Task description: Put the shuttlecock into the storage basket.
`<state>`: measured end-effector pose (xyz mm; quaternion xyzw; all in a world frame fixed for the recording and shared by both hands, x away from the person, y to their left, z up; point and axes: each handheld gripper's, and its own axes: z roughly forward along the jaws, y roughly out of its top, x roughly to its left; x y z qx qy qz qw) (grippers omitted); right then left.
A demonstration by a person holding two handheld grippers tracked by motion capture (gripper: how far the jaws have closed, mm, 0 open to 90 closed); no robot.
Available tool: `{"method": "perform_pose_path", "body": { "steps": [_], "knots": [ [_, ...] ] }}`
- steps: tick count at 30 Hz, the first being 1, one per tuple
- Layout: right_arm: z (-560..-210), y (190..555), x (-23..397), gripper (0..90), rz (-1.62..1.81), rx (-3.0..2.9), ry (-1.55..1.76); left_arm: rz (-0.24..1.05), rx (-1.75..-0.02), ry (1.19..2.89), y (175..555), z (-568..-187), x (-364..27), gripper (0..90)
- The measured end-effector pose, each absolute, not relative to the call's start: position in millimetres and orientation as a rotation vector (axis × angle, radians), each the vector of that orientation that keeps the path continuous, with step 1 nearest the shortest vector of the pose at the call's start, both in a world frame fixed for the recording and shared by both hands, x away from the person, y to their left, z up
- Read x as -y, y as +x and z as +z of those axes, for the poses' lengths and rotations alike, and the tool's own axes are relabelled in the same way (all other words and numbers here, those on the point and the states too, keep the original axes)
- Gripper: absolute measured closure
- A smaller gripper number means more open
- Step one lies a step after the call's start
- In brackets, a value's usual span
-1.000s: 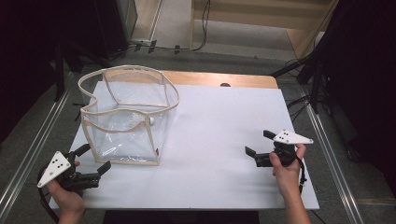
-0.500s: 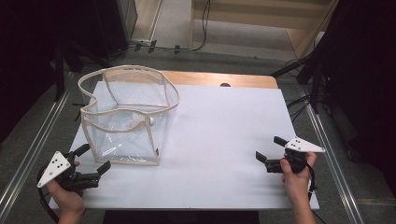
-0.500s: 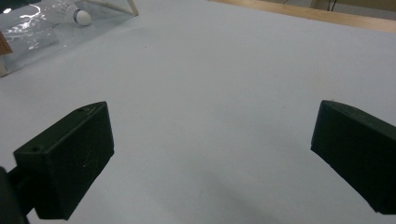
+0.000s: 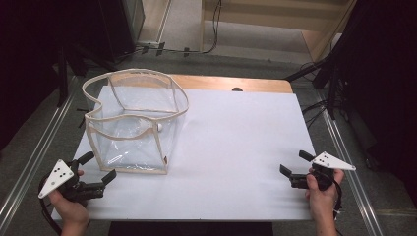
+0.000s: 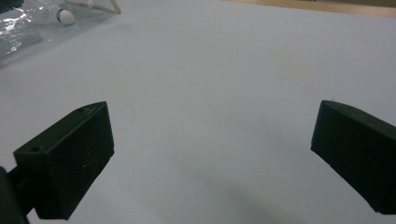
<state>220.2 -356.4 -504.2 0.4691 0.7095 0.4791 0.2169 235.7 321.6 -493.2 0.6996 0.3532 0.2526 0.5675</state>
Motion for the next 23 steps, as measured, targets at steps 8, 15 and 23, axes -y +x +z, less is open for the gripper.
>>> {"method": "perform_pose_path", "body": {
  "steps": [8,15,23],
  "knots": [
    [-506,213,367,0.0,1.322,-1.919,1.316,0.594,-0.832,1.638,235,-493,-322,0.0],
    [-507,209,373,0.0,1.325,-1.897,1.320,0.593,-0.833,1.639,236,-493,-322,0.0],
    [-507,209,373,0.0,1.319,-1.890,1.334,0.590,-0.832,1.637,236,-493,-322,0.0]
  ]
}}
